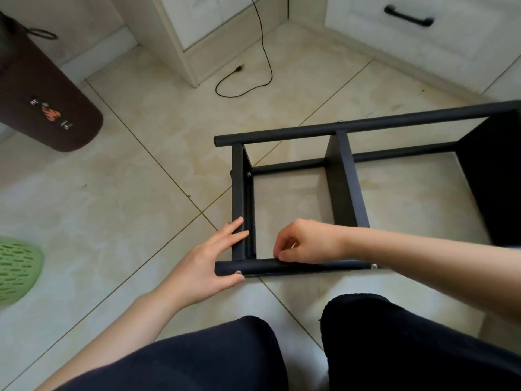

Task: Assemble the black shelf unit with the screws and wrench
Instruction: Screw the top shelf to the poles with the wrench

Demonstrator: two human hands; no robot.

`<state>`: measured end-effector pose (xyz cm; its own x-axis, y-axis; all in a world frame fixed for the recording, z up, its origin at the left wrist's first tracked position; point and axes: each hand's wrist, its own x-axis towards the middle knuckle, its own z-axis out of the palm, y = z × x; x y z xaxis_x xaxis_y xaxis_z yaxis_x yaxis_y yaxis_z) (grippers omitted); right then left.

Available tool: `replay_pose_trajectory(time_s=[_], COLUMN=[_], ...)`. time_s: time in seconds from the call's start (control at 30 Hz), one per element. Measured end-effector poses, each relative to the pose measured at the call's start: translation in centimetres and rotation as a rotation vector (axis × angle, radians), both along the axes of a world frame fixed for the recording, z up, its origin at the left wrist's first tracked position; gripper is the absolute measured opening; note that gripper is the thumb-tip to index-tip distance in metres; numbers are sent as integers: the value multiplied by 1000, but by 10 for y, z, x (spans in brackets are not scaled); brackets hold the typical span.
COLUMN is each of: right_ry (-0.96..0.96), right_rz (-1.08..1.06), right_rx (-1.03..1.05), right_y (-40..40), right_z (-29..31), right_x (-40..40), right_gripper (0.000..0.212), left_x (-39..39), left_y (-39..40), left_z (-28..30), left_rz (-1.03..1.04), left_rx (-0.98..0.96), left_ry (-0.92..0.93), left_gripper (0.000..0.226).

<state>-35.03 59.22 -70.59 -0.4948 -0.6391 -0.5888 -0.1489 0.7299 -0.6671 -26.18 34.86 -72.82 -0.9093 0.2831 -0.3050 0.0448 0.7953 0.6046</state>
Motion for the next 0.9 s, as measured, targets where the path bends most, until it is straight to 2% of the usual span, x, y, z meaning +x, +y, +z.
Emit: replay_pose_trajectory(time_s=[0.13,0.33,0.43,0.5,0.53,0.63,0.73,0.9], right_ry=[148,349,430,502,525,560,568,545], right_rz=[126,218,239,253,253,245,248,192], right_rx=[103,226,190,189,188,194,197,139], right_y=[17,48,60,66,67,69,70,70], right_z=[13,16,15,13,12,11,10,12], right_x=[15,39,45,45,46,51,50,41], right_gripper=[31,42,49,53,54,58,68,68], left_x=[14,39,50,53,52,43,30,18], left_y=[7,29,43,56,63,81,94,94], left_z=[-1,-6,-11,-13,-13,-8,-4,-7], left_rz=[176,727,941,998,1019,1112,1248,1342], left_rx=[88,362,473,602,702,959,1028,1023], left_ry=[-24,-130,-260,-354,-386,-426,-422,-353], left_gripper=[87,95,75,50,46,68,68,37])
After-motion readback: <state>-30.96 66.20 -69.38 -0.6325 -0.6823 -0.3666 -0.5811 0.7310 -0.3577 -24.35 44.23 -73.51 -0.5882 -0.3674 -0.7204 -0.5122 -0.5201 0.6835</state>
